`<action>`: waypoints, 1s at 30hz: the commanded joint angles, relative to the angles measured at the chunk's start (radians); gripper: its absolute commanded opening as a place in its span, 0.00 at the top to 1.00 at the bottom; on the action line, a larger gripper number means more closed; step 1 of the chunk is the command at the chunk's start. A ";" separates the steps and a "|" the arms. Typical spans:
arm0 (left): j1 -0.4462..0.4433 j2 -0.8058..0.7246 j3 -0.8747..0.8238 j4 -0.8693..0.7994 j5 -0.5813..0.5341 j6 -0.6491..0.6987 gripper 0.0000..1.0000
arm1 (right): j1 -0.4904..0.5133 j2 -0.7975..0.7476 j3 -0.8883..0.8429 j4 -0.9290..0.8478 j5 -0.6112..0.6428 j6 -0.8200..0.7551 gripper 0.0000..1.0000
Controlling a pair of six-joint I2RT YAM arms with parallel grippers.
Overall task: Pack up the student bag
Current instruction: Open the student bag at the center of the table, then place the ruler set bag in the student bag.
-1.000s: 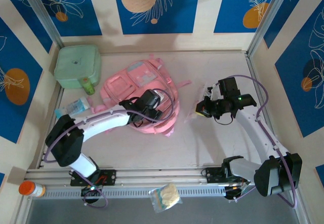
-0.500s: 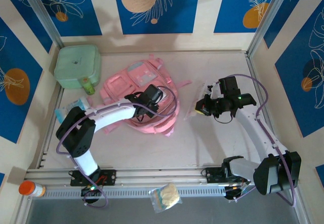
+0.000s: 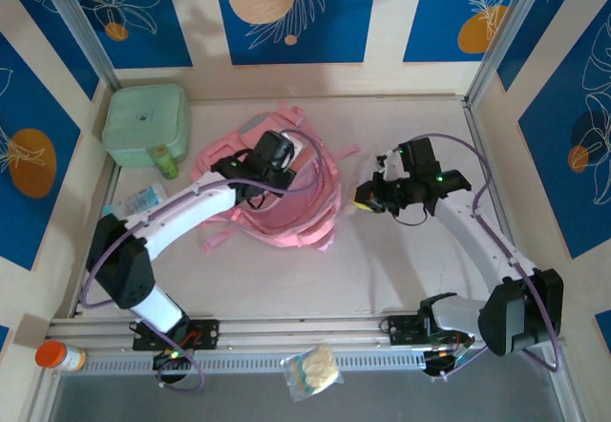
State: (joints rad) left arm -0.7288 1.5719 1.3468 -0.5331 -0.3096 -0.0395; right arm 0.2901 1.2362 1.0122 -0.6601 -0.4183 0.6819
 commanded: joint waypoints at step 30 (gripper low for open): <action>0.076 -0.059 0.116 0.067 0.113 -0.427 1.00 | 0.321 0.671 0.220 0.855 0.040 0.372 0.98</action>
State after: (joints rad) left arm -0.6563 1.5475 1.4353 -0.5976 -0.2447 -0.4198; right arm 0.5919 1.9278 1.2366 0.1074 -0.3492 1.0264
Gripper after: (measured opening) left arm 0.053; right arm 0.051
